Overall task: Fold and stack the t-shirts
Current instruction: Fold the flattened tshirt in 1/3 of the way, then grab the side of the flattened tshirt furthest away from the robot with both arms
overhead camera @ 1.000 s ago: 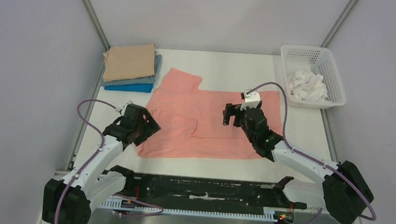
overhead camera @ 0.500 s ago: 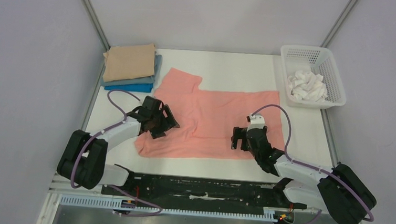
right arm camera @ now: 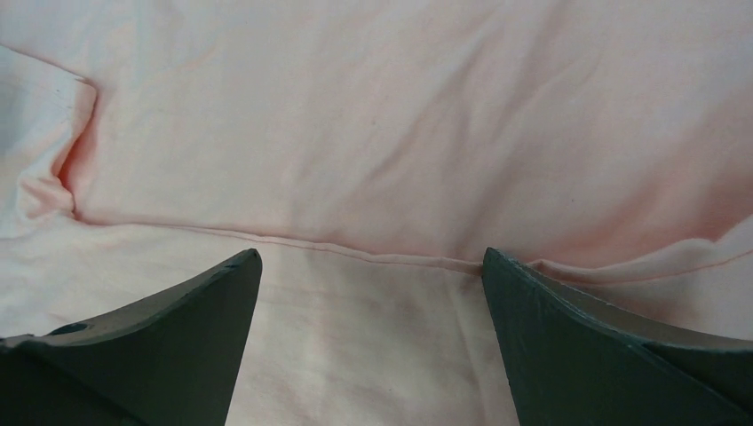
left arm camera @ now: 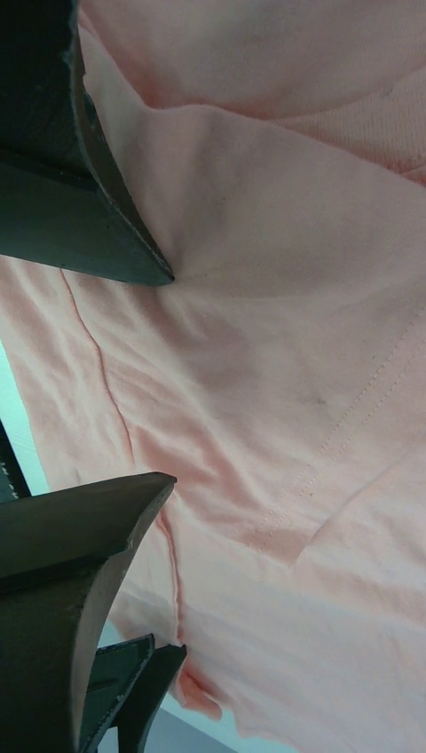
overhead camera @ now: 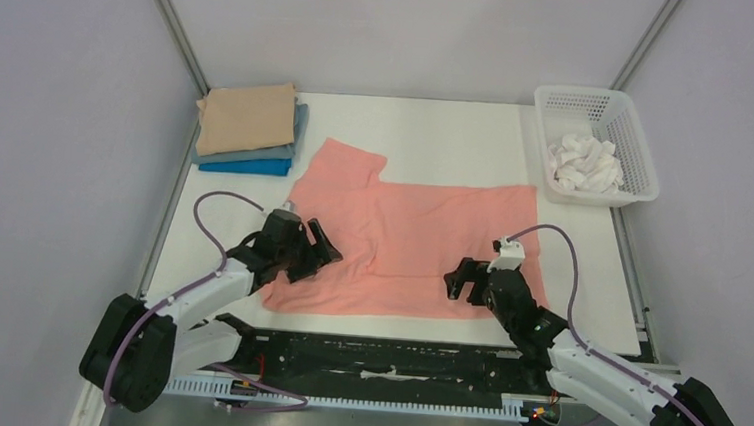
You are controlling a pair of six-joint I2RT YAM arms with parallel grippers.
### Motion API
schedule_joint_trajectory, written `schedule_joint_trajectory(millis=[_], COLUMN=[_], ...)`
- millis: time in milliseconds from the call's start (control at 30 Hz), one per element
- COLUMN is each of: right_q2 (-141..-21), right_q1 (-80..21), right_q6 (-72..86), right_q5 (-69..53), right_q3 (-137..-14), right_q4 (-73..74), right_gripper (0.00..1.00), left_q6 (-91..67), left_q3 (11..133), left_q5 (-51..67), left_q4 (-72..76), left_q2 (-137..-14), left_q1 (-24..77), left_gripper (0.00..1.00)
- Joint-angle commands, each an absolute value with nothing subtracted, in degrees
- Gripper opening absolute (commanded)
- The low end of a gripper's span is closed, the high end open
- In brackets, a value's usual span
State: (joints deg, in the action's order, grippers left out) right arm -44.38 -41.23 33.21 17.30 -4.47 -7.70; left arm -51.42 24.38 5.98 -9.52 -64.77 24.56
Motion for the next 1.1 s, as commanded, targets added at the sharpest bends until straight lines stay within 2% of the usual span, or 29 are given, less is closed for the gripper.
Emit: schedule_joint_trajectory(millis=[0, 100, 233, 567, 767, 900, 1067], right_q2=[-41.46, -41.13, -39.45, -29.32, -30.38, -32.52, -33.9], right_q1=[-43.03, -45.1, -49.12, -50.25, -50.27, -50.27, -50.27], right_q6=[38.98, 42.26, 47.46, 56.03, 53.38, 48.86, 37.36], right_q5=[10.66, 9.83, 14.19, 26.06, 34.41, 45.58, 50.86], right_q3=[-0.78, -0.27, -0.26, -2.6, -7.15, -13.17, -17.08], right_q4=[9.44, 9.76, 13.65, 28.08, 27.32, 25.87, 13.48], right_gripper=[0.98, 0.98, 0.98, 0.98, 0.98, 0.98, 0.98], left_q6=[-54.51, -54.64, -54.26, -54.67, -53.29, -50.41, -47.57], left_q3=[19.25, 16.4, 17.61, 19.59, 23.01, 28.24, 38.86], left_q5=[4.83, 8.53, 7.72, 5.97, 6.37, 6.3, 0.38], left_q4=[-19.6, -18.87, -19.81, -23.12, -24.75, -24.5, -24.28], left_q2=[-58.69, -55.41, -56.62, -54.27, -52.48, -52.69, -58.25], left_q1=[25.86, 26.1, 26.1, 26.19, 26.19, 26.21, 26.22], left_gripper=[0.85, 0.86, 0.87, 0.87, 0.87, 0.87, 0.87])
